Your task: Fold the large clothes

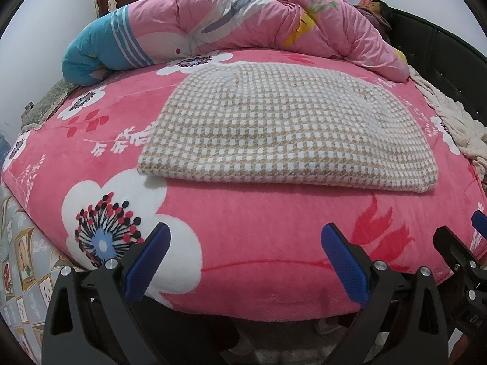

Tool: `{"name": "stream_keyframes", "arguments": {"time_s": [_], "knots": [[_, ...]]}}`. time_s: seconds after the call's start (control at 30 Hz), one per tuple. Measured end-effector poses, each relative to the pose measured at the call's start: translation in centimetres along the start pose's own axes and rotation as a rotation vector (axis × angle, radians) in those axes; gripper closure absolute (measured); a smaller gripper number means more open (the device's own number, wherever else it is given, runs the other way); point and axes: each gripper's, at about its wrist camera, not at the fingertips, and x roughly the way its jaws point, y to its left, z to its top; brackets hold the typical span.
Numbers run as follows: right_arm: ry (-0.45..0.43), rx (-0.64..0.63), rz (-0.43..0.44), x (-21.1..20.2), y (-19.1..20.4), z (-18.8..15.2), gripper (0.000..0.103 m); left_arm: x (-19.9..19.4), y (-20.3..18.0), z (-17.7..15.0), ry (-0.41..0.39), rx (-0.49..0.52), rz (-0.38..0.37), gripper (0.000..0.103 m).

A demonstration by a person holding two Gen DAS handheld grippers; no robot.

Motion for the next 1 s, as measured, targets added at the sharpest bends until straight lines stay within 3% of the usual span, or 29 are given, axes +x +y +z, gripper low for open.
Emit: {"name": "stream_keyframes", "arguments": {"time_s": [1.0], "knots": [[-0.002, -0.005, -0.006, -0.07, 0.66, 0.01, 0.008, -0.20, 0.13, -0.22, -0.002, -0.008, -0.002, 0.005]]}}
